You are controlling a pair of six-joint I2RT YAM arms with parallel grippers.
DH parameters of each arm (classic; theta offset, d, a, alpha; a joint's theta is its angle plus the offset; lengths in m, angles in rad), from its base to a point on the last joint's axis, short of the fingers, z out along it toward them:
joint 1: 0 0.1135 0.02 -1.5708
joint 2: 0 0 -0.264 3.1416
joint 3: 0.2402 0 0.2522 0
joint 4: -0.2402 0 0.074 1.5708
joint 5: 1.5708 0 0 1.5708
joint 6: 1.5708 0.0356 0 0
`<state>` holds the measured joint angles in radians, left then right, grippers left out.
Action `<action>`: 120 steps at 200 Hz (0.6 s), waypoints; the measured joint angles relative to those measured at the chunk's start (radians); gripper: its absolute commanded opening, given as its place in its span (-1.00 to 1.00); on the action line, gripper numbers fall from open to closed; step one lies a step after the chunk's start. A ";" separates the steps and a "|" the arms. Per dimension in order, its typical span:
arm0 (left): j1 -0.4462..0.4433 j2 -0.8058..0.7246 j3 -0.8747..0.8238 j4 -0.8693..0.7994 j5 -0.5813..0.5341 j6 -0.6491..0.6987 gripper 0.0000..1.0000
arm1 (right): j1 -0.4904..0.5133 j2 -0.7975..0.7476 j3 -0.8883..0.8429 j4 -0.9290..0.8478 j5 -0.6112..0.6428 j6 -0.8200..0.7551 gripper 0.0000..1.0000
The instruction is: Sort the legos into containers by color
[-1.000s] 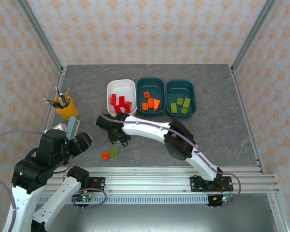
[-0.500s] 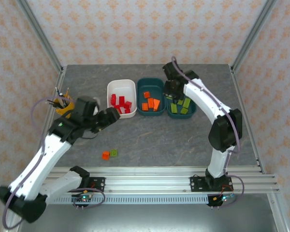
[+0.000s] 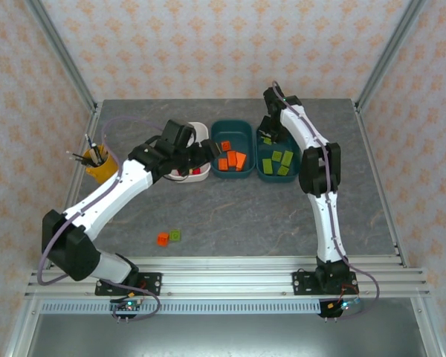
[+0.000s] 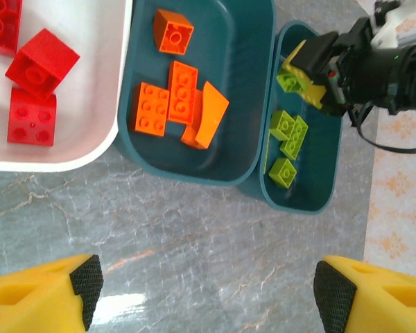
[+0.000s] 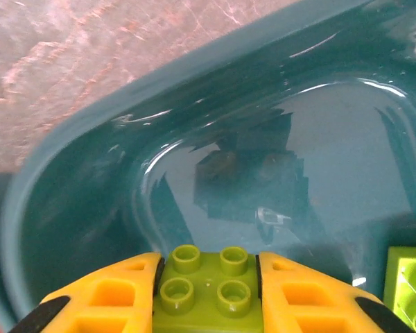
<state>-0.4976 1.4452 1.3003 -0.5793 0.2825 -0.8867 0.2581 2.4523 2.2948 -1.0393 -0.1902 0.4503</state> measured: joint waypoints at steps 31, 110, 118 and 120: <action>0.000 0.017 0.029 -0.027 -0.035 -0.003 0.65 | -0.003 0.027 0.010 -0.023 -0.017 -0.002 -0.16; 0.000 -0.102 0.021 -0.214 -0.153 -0.031 0.63 | 0.010 -0.042 0.015 -0.047 -0.013 -0.040 0.20; 0.000 -0.148 0.003 -0.238 -0.168 -0.042 0.64 | 0.022 -0.086 -0.002 -0.037 -0.008 -0.050 0.20; 0.000 -0.156 -0.001 -0.241 -0.170 -0.045 0.64 | 0.026 -0.102 -0.011 -0.032 -0.008 -0.053 0.20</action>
<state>-0.4976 1.2888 1.2995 -0.8200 0.1127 -0.9314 0.2836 2.3501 2.2833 -1.0714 -0.1982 0.3977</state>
